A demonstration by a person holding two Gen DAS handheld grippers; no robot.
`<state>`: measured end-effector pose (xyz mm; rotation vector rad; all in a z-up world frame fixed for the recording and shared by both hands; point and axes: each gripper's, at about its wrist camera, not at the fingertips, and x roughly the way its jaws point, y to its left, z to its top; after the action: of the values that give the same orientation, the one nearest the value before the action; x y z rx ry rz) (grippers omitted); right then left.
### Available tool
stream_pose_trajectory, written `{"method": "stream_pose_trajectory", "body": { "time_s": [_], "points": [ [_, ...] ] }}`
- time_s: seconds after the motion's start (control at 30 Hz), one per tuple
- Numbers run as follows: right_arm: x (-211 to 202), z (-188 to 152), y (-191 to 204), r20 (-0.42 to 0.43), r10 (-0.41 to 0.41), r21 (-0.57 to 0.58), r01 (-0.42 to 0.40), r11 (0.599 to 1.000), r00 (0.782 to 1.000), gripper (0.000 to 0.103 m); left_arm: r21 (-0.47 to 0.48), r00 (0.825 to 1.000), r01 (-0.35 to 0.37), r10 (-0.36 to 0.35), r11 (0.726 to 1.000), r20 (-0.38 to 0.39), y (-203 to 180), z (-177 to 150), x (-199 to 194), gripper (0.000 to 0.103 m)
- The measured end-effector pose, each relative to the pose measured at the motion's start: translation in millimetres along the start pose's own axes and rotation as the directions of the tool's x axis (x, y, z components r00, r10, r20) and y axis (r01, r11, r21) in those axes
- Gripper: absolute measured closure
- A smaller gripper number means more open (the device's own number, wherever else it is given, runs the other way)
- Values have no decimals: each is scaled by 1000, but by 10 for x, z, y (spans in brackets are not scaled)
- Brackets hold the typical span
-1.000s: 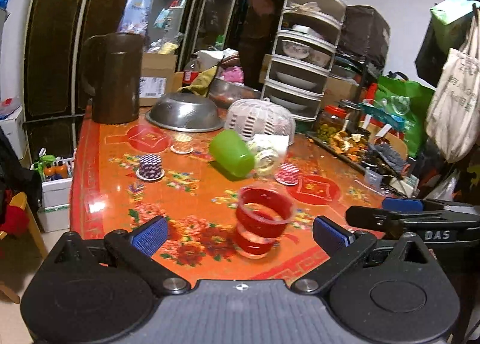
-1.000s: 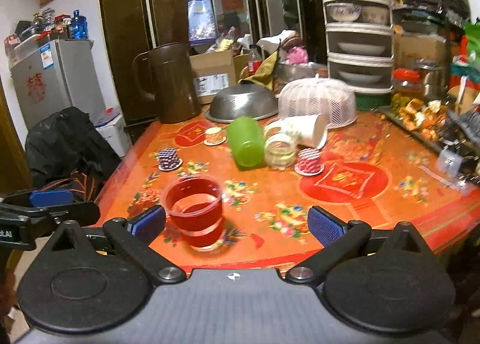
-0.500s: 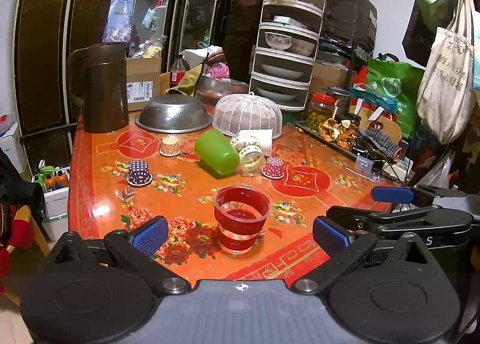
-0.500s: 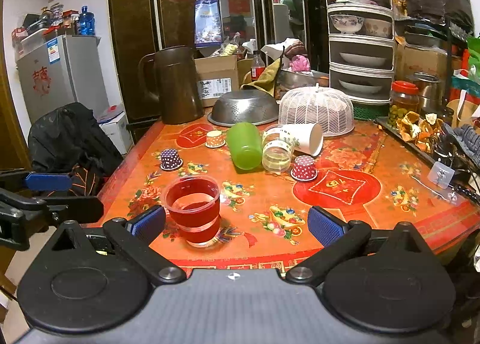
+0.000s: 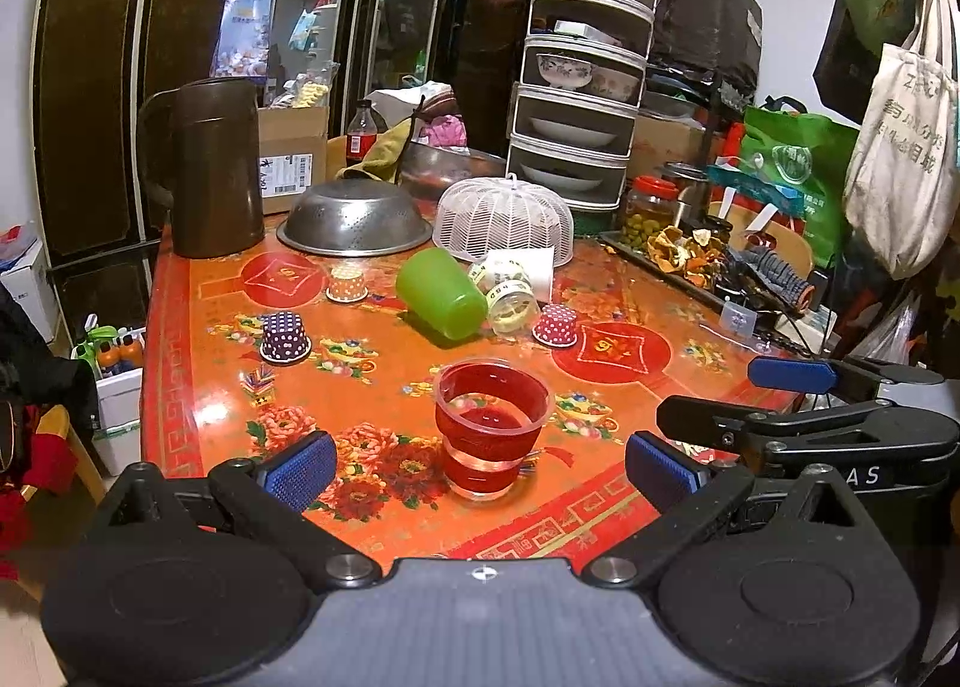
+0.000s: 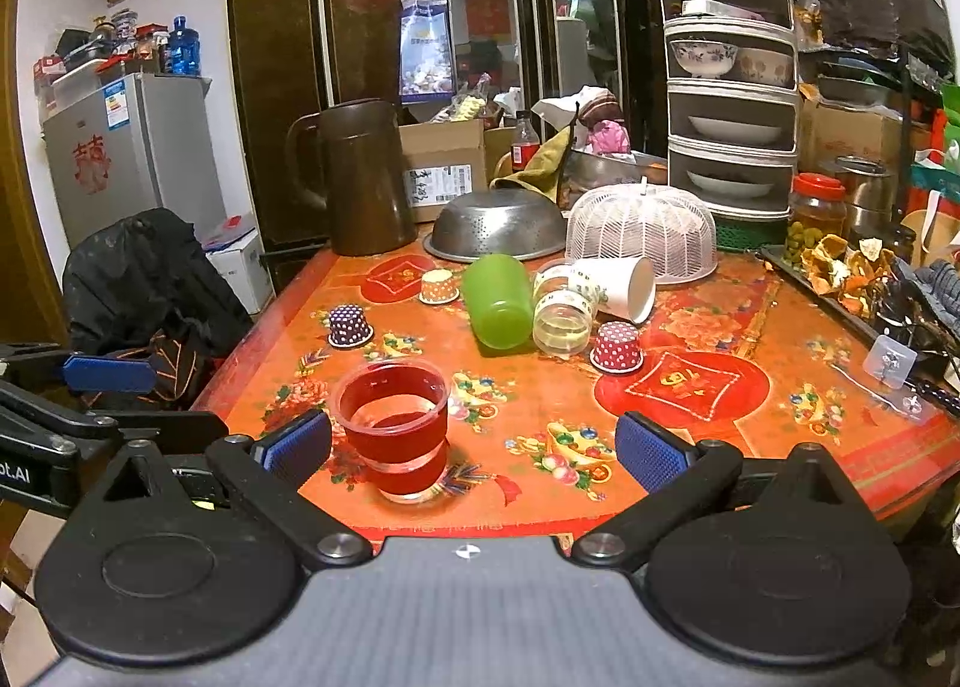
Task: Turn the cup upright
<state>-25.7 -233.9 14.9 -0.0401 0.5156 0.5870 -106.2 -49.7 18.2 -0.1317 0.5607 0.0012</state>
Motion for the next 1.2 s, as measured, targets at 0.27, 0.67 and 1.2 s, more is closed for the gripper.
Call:
{"method": "stream_pose_trajectory", "body": {
  "time_s": [0.27,0.67,1.2],
  "points": [
    [1,-6,-3,-3,7,-5,-7,1000,1000,1,-4,1000,-6,6,1000,-3,4,-2,12,0],
    [-5,-13,-5,4,11,0,-11,1000,1000,1,-7,999,-31,31,999,-9,25,-11,48,0],
    [7,-15,-16,1,21,1,-21,1000,1000,1,-17,999,-32,31,999,-19,59,-21,103,0]
  ]
}}
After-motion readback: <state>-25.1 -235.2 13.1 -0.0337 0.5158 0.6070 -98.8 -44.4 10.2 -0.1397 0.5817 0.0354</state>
